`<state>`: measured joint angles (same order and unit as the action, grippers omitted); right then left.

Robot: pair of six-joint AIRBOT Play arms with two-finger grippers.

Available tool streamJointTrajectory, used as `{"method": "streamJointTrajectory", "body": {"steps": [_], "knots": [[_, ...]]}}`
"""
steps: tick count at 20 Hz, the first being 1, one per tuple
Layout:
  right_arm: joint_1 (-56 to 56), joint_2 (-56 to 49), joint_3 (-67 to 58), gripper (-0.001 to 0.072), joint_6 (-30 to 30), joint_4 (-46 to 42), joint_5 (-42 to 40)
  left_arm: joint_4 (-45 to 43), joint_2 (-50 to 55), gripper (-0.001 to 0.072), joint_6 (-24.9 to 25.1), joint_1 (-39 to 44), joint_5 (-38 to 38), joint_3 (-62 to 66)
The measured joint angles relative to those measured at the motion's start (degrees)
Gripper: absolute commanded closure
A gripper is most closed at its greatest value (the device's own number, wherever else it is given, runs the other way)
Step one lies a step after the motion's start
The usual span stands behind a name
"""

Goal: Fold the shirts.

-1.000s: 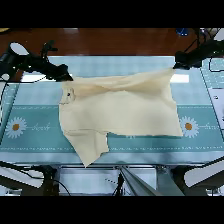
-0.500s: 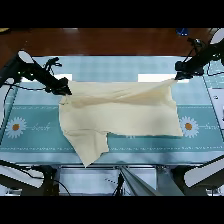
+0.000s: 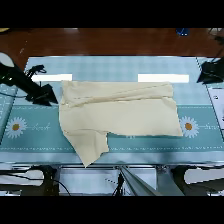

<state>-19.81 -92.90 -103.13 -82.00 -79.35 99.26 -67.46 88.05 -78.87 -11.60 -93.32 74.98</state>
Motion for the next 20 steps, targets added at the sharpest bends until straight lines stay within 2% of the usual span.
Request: {"method": "streamJointTrajectory", "body": {"steps": [1,3,8,12,17,18,19,20], "knots": [[-2.3,1.7,2.6,0.0219,0.2,0.5,0.5,-0.3,-2.6,0.017,0.0,-1.2,0.9,-4.6],[-6.4,5.1,8.9,0.0216,1.0,3.5,3.1,0.2,-7.6,0.017,0.9,-3.3,3.0,-14.0],[-12.1,10.9,20.9,0.0218,3.8,9.9,-1.0,4.4,-16.9,0.0171,5.0,-6.4,8.8,-33.7],[-13.1,12.2,23.8,0.0218,5.2,14.2,-3.7,9.3,-18.8,0.017,5.9,-5.9,14.6,-41.6],[-13.5,12.7,24.6,0.0234,5.9,16.6,-5.5,12.0,-18.6,0.0191,5.6,-1.7,19.3,-44.4],[-13.5,12.9,24.7,0.0234,5.9,16.8,-5.8,12.8,-18.2,0.0243,5.3,-0.5,19.9,-44.6],[-13.5,13.1,24.7,0.0234,5.9,17.0,-5.8,13.8,-17.8,0.0448,5.1,1.0,21.3,-44.8],[-13.5,13.3,24.7,0.0234,5.9,17.1,-5.8,14.0,-17.2,0.0545,5.1,2.3,22.9,-44.9]]}}
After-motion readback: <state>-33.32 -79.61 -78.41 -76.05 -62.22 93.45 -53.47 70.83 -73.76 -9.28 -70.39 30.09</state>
